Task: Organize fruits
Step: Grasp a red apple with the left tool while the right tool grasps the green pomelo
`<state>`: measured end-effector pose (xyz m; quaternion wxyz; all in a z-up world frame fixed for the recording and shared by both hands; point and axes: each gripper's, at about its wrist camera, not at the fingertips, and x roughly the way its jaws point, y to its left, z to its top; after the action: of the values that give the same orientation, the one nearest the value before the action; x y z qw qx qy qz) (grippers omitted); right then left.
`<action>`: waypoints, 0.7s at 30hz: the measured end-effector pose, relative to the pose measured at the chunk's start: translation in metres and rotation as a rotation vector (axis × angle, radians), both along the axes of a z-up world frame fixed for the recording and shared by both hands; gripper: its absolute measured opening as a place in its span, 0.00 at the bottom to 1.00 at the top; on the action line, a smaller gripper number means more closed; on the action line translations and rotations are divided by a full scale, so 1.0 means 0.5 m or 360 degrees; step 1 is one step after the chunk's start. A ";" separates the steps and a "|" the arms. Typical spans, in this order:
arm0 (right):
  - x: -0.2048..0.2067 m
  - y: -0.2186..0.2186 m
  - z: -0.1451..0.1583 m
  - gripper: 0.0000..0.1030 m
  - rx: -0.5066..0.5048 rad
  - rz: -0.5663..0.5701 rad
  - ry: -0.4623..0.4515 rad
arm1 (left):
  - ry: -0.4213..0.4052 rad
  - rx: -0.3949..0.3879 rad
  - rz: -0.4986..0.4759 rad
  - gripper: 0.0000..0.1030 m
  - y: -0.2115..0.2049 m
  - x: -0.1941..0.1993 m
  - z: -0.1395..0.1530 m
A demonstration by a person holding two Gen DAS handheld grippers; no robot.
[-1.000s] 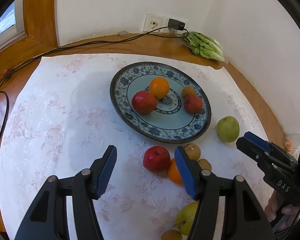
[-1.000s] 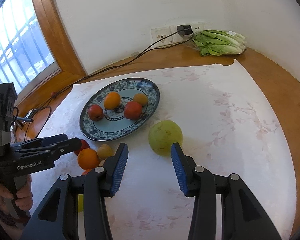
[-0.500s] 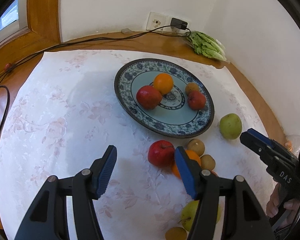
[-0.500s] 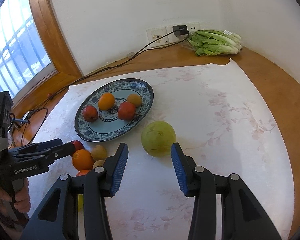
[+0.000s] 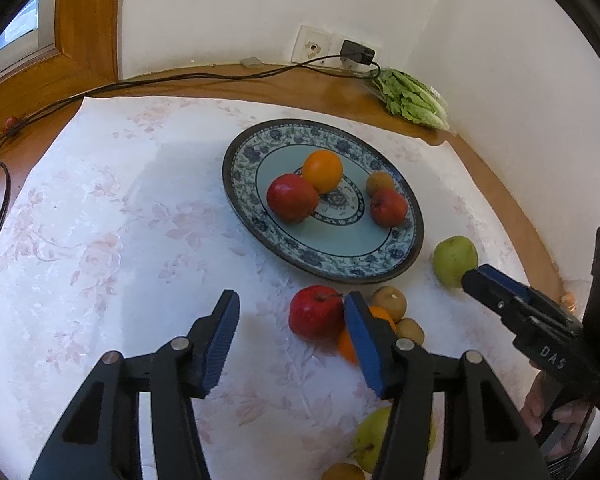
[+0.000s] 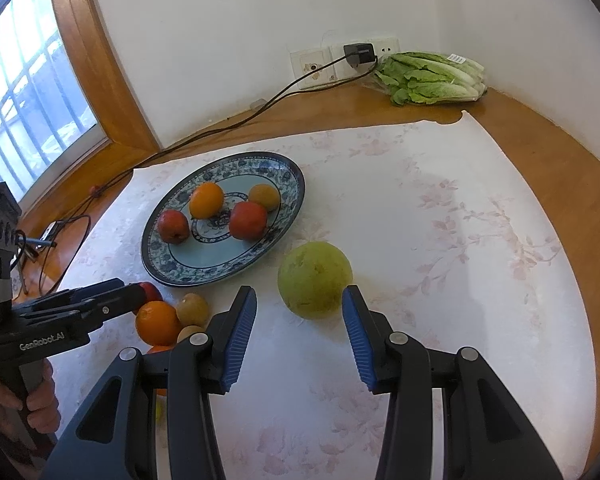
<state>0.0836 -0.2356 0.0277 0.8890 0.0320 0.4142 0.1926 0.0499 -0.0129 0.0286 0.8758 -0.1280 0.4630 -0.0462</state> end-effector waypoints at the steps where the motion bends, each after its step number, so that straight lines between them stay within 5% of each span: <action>1: 0.001 0.001 -0.001 0.45 0.0000 0.0000 0.0001 | -0.0005 -0.0008 0.0002 0.52 0.000 0.000 0.000; 12: 0.017 0.001 -0.012 0.46 -0.0052 -0.0061 -0.0029 | -0.0023 0.0022 0.0000 0.49 -0.011 -0.005 0.002; 21: 0.032 -0.003 -0.031 0.46 -0.0049 -0.0081 0.0019 | -0.0003 -0.0127 0.0003 0.44 0.008 0.005 -0.008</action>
<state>0.0997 -0.2373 0.0122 0.8916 0.0299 0.4214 0.1634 0.0525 -0.0090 0.0246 0.8705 -0.1632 0.4599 -0.0641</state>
